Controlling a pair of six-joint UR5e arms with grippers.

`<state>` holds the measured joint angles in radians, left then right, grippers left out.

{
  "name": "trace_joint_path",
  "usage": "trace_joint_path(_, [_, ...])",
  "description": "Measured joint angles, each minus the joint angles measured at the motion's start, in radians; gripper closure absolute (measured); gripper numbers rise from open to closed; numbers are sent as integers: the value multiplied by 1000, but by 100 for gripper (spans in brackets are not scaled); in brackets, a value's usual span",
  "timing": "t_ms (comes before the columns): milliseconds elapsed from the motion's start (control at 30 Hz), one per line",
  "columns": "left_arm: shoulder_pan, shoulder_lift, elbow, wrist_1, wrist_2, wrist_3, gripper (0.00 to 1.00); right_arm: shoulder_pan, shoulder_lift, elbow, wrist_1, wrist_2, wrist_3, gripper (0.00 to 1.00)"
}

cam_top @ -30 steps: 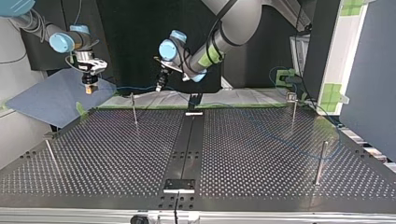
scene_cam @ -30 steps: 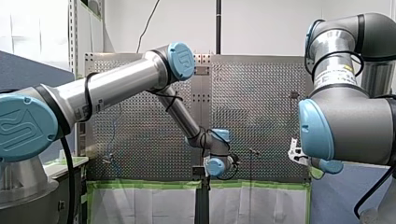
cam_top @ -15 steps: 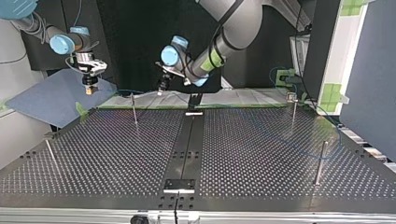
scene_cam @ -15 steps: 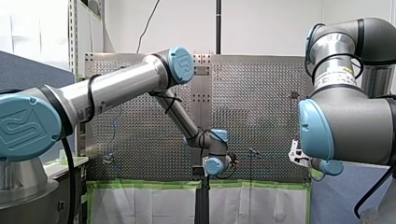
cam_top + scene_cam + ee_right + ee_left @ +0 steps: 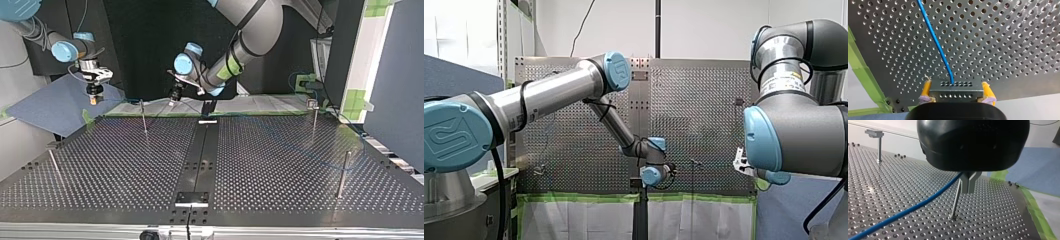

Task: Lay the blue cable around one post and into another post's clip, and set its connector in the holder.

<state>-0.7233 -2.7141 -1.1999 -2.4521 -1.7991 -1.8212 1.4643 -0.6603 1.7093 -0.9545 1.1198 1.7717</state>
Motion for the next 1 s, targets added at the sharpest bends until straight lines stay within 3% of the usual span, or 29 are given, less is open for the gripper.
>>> trace_joint_path(400, [12,0,1,-3,14,-8,100,3,42,-28,19,-1,-8,100])
trace_joint_path(800, [27,0,26,-18,29,-27,100,3,48,-49,30,-2,-5,100])
trace_joint_path(1000, [34,0,42,-33,45,-37,100,4,48,-84,63,-2,-4,100])
